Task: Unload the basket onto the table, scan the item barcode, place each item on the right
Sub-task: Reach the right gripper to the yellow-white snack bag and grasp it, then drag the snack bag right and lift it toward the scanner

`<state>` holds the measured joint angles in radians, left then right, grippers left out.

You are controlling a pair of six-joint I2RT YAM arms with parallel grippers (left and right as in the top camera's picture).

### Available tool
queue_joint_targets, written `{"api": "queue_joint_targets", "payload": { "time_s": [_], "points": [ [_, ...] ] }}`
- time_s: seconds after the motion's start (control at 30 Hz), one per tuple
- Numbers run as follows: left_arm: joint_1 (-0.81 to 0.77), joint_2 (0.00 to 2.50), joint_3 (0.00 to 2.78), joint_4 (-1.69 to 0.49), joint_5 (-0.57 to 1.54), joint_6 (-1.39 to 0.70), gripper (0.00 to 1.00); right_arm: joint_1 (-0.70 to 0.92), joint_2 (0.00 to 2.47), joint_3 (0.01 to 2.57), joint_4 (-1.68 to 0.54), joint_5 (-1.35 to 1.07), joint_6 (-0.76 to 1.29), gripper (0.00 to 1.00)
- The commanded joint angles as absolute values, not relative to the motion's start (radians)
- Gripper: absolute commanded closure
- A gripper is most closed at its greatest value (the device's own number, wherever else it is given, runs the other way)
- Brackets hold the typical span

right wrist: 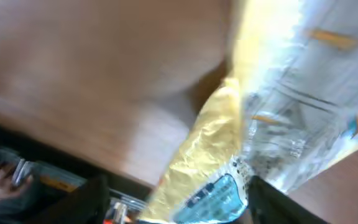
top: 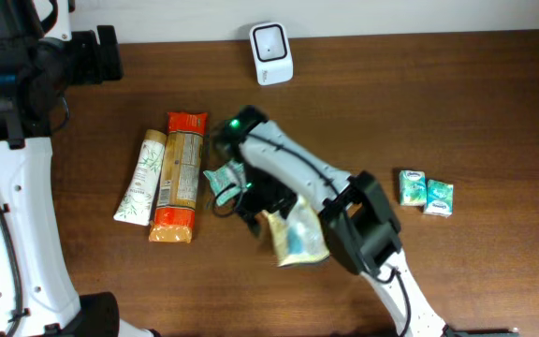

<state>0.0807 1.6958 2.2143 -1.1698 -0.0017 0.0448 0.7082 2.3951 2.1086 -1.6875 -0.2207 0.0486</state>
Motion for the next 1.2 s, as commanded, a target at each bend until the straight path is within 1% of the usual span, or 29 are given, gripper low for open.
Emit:
{"api": "queue_joint_targets", "payload": {
  "time_s": [0.0,0.07,0.17,0.23,0.33,0.4,0.43,0.47,0.5,0.53,0.57,0.63,0.67,0.73,0.8,0.83,0.87,0.9,1.0,1.03,1.07,1.1,1.17],
  "points": [
    [0.082,1.688,2.226,-1.169,-0.007,0.057,0.01,0.587,2.380,2.108,-1.677,-0.119,0.033,0.34],
    [0.081,1.688,2.226,-1.169,-0.007,0.057,0.01,0.526,2.332,2.113,-1.633,-0.131,0.034,0.36],
    [0.081,1.688,2.226,-1.169,-0.007,0.057,0.01,0.434,2.172,2.113,-1.546,-0.201,0.076,0.36],
    [0.081,1.688,2.226,-1.169,-0.007,0.057,0.01,0.374,2.038,2.113,-1.538,-0.203,0.123,0.35],
    [0.081,1.688,2.226,-1.169,-0.007,0.057,0.01,0.325,1.886,2.107,-1.565,-0.202,0.186,0.30],
    [0.081,1.688,2.226,-1.169,-0.007,0.057,0.01,0.323,1.782,2.013,-1.600,-0.208,0.246,0.29],
    [0.081,1.688,2.226,-1.169,-0.007,0.057,0.01,0.343,1.740,1.895,-1.588,-0.265,0.245,0.29],
    [0.081,1.688,2.226,-1.169,-0.008,0.057,0.01,0.411,1.723,1.700,-1.462,-0.396,0.220,0.29],
    [0.081,1.688,2.226,-1.169,-0.007,0.057,0.01,0.488,1.725,1.563,-1.289,-0.508,0.219,0.33],
    [0.081,1.688,2.226,-1.169,-0.007,0.057,0.01,0.567,1.728,1.418,-1.066,-0.597,0.287,0.37],
    [0.081,1.688,2.226,-1.169,-0.007,0.057,0.01,0.610,1.738,1.346,-0.967,-0.598,0.342,0.38],
    [0.081,1.688,2.226,-1.169,-0.007,0.057,0.01,0.657,1.766,1.234,-0.900,-0.598,0.396,0.38],
    [0.081,1.688,2.226,-1.169,-0.007,0.057,0.01,0.660,1.769,1.180,-0.911,-0.591,0.402,0.38],
    [0.081,1.688,2.226,-1.169,-0.007,0.057,0.01,0.641,1.769,1.165,-0.973,-0.517,0.402,0.38],
    [0.081,1.688,2.226,-1.169,-0.007,0.057,0.01,0.568,1.769,1.165,-1.036,-0.407,0.390,0.38],
    [0.081,1.688,2.226,-1.169,-0.007,0.057,0.01,0.497,1.769,1.165,-1.023,-0.328,0.371,0.38],
    [0.081,1.688,2.226,-1.169,-0.007,0.057,0.01,0.471,1.769,1.165,-1.016,-0.300,0.366,0.38],
    [0.081,1.688,2.226,-1.169,-0.008,0.057,0.01,0.424,1.769,1.166,-0.999,-0.300,0.324,0.38],
    [0.081,1.688,2.226,-1.169,-0.007,0.057,0.01,0.344,1.766,1.205,-0.974,-0.513,0.169,0.38],
    [0.081,1.688,2.226,-1.169,-0.007,0.057,0.01,0.333,1.758,1.250,-1.011,-0.543,0.137,0.37],
    [0.081,1.688,2.226,-1.169,-0.007,0.057,0.01,0.312,1.750,1.315,-1.071,-0.538,0.138,0.34],
    [0.082,1.688,2.226,-1.169,-0.007,0.057,0.01,0.277,1.747,1.388,-1.134,-0.538,0.138,0.31],
    [0.081,1.688,2.226,-1.169,-0.007,0.057,0.01,0.203,1.747,1.474,-1.216,-0.513,0.139,0.28]
  ]
}}
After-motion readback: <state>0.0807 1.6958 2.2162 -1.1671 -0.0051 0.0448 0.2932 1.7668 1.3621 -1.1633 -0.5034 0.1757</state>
